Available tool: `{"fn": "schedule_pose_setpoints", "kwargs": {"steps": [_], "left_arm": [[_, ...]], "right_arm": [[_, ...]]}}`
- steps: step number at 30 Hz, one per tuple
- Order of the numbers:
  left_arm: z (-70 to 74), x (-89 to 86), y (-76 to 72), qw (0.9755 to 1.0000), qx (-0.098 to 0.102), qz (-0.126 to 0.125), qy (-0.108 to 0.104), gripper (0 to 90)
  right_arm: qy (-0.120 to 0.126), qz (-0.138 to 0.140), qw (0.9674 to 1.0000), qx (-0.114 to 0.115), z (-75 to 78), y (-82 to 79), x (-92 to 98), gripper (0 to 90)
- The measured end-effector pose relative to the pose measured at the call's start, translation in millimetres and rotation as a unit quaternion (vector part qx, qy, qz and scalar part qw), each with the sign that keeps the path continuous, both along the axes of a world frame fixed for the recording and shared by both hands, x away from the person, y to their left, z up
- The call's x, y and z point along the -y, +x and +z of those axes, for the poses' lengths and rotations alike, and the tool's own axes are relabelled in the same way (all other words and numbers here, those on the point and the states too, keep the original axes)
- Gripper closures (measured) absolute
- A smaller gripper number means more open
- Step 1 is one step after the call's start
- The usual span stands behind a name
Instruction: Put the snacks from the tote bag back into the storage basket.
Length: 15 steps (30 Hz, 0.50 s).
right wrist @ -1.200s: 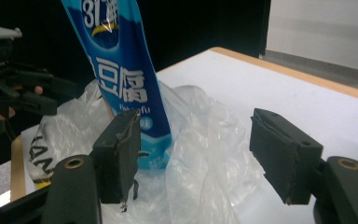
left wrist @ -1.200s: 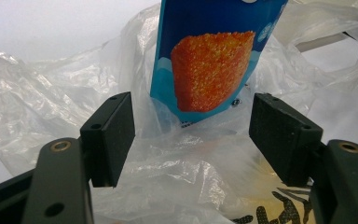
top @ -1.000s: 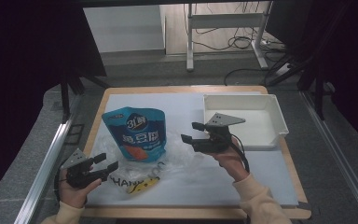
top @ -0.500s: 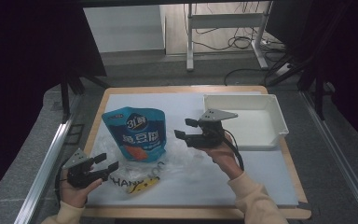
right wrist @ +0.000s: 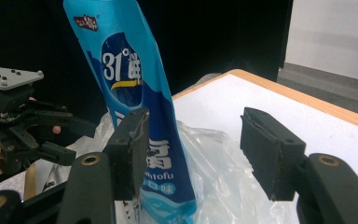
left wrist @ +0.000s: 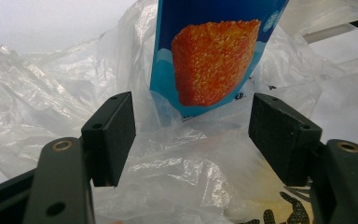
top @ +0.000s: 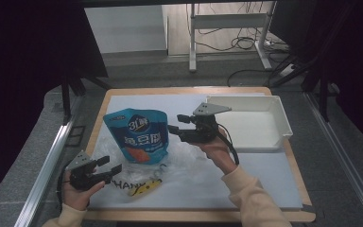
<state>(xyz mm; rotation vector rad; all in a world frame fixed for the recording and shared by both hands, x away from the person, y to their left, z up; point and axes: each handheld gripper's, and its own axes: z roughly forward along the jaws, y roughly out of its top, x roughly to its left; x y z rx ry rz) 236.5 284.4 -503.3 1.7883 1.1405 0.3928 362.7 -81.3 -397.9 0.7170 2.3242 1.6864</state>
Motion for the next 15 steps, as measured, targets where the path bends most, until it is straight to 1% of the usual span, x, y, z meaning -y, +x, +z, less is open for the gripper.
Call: {"fn": "schedule_pose_setpoints", "kwargs": {"steps": [7,15], "left_arm": [[-0.6,0.9,0.7,1.0000,-0.003,-0.002,0.001,31.7],[-0.5,1.1,0.6,1.0000,-0.003,0.001,-0.001,31.1]], "right_arm": [[-0.005,0.014,0.9999,0.004,6.2,1.6,-13.0,48.8],[-0.009,0.032,0.9995,-0.003,8.4,6.7,-35.6,55.9]]}}
